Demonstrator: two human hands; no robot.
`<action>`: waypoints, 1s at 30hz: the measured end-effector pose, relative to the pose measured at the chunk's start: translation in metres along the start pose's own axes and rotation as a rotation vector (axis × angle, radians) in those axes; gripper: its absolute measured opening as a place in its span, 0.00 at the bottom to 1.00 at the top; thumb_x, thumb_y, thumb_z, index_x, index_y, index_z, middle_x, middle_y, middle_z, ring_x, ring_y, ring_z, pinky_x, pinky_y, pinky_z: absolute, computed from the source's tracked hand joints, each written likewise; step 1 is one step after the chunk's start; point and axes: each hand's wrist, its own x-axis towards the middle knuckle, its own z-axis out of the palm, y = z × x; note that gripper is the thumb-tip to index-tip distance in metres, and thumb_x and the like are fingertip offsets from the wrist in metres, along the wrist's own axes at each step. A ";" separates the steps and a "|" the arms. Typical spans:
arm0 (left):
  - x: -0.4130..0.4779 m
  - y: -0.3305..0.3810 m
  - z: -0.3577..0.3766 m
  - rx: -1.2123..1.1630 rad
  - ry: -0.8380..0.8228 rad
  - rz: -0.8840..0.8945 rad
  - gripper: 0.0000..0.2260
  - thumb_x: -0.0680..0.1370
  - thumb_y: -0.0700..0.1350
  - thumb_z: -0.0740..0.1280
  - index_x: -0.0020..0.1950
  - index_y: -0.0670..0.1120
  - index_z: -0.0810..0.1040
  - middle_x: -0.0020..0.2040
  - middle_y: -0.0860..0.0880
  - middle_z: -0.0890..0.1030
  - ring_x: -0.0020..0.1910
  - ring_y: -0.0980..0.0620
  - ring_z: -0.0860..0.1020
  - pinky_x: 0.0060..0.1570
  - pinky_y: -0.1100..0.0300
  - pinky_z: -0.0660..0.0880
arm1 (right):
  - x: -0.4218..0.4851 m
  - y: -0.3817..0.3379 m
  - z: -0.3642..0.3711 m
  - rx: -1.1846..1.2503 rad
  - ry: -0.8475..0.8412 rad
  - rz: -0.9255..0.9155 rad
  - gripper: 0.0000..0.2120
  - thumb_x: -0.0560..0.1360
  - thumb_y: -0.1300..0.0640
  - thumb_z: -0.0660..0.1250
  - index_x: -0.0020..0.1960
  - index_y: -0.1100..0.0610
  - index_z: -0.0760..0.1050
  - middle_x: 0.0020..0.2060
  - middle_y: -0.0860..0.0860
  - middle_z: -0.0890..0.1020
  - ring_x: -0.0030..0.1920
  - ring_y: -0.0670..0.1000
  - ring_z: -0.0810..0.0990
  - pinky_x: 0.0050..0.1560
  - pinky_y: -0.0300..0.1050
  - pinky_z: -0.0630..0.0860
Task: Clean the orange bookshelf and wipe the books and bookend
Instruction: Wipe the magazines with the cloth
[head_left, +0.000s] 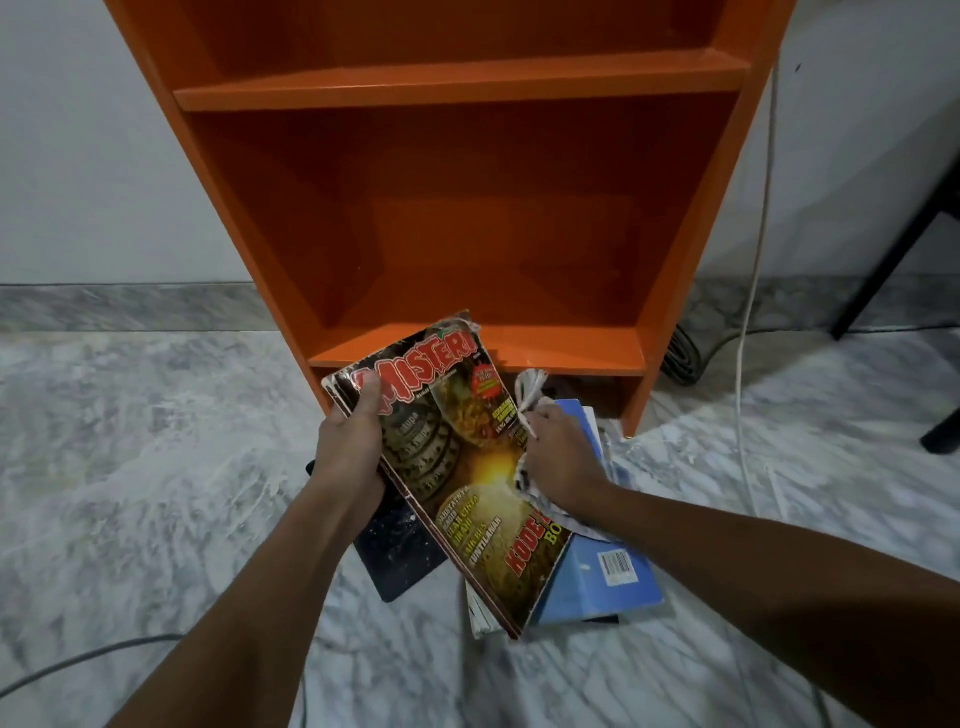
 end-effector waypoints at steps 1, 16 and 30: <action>-0.001 0.002 0.002 -0.007 0.008 0.007 0.25 0.79 0.60 0.63 0.66 0.43 0.74 0.55 0.41 0.84 0.53 0.42 0.83 0.53 0.44 0.78 | -0.008 0.001 -0.002 0.031 0.029 -0.006 0.20 0.77 0.68 0.59 0.68 0.61 0.72 0.64 0.55 0.72 0.63 0.55 0.70 0.63 0.52 0.72; -0.004 0.000 0.010 -0.049 0.072 0.016 0.22 0.79 0.59 0.65 0.66 0.46 0.74 0.58 0.45 0.82 0.57 0.43 0.81 0.59 0.39 0.76 | -0.141 -0.048 0.012 0.027 -0.040 -0.504 0.32 0.69 0.61 0.52 0.72 0.53 0.71 0.65 0.55 0.71 0.61 0.53 0.66 0.54 0.44 0.68; -0.006 0.006 0.001 -0.047 0.045 0.052 0.20 0.81 0.55 0.64 0.65 0.42 0.74 0.51 0.45 0.84 0.47 0.47 0.83 0.46 0.49 0.79 | -0.054 -0.046 -0.037 0.220 0.042 -0.189 0.19 0.81 0.63 0.58 0.72 0.57 0.67 0.59 0.44 0.72 0.57 0.46 0.72 0.58 0.36 0.74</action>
